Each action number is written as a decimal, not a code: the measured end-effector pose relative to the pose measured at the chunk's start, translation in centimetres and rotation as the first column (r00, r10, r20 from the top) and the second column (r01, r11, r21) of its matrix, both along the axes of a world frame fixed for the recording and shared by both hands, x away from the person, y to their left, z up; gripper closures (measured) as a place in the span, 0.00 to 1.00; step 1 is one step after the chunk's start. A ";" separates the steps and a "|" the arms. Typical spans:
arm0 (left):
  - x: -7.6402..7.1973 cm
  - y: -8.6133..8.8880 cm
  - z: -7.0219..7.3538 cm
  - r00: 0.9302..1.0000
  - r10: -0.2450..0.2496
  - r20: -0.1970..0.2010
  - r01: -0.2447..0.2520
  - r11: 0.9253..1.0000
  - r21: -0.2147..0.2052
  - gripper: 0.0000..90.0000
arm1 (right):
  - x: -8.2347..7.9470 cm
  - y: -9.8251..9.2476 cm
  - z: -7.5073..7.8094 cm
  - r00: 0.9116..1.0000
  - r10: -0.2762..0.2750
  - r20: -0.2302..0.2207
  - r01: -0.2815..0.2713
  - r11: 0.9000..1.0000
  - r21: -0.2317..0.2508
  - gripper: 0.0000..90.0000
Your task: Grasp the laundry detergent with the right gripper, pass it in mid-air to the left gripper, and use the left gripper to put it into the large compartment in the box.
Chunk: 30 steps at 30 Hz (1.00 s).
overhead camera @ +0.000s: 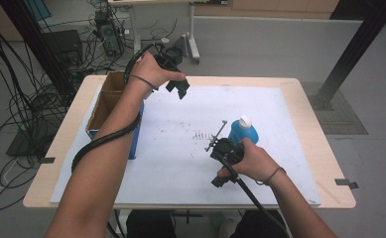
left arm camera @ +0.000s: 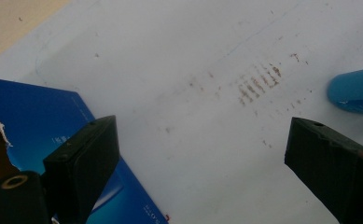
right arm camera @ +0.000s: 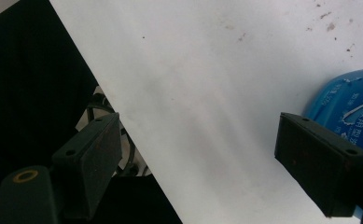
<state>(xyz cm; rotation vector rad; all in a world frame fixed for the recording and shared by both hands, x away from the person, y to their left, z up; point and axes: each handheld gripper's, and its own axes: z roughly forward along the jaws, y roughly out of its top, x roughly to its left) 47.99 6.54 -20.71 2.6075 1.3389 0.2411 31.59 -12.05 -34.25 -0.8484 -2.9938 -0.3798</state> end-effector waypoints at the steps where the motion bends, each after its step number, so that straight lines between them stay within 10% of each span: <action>1: 0.0 0.0 -0.1 1.000 0.002 -0.002 -0.002 1.000 -0.003 0.12 | 0.0 0.0 0.0 1.000 -0.002 -0.001 0.002 1.000 0.002 0.17; 30: -1.8 2.1 -1.9 0.999 0.023 -0.045 -0.024 0.999 -0.025 0.11 | -1.3 -1.5 -0.1 0.999 -0.036 0.001 0.036 0.999 0.010 0.16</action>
